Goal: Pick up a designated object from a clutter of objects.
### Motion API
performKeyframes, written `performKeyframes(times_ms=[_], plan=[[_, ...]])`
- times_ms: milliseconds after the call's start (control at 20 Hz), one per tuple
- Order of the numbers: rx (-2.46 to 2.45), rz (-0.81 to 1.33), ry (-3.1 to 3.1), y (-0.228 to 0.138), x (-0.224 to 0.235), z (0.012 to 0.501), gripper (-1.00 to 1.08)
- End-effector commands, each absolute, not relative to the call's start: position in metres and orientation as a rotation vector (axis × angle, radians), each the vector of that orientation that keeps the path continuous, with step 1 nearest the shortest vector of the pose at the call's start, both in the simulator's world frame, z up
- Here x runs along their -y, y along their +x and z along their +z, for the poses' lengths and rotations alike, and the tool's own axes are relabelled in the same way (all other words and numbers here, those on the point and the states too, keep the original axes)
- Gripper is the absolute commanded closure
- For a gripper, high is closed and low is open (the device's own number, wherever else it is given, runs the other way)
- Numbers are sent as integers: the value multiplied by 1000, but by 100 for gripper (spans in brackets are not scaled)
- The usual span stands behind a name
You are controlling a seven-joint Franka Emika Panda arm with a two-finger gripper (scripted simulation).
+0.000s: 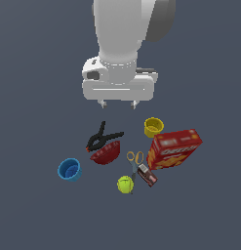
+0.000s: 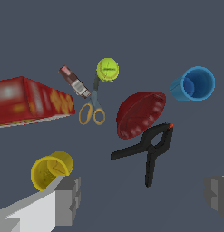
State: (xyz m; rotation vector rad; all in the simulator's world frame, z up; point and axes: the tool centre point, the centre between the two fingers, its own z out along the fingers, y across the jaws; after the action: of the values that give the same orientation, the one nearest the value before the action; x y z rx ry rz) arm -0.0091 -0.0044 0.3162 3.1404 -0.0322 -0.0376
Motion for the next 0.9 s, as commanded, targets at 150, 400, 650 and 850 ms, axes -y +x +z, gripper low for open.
performKeyframes(times_ms=[150, 400, 650, 850], plan=[[33, -44, 3136, -10, 10, 315, -20], [34, -53, 3128, -10, 18, 312, -20], [45, -52, 3127, -11, 16, 310, -20], [74, -47, 3124, -11, 12, 304, -20]])
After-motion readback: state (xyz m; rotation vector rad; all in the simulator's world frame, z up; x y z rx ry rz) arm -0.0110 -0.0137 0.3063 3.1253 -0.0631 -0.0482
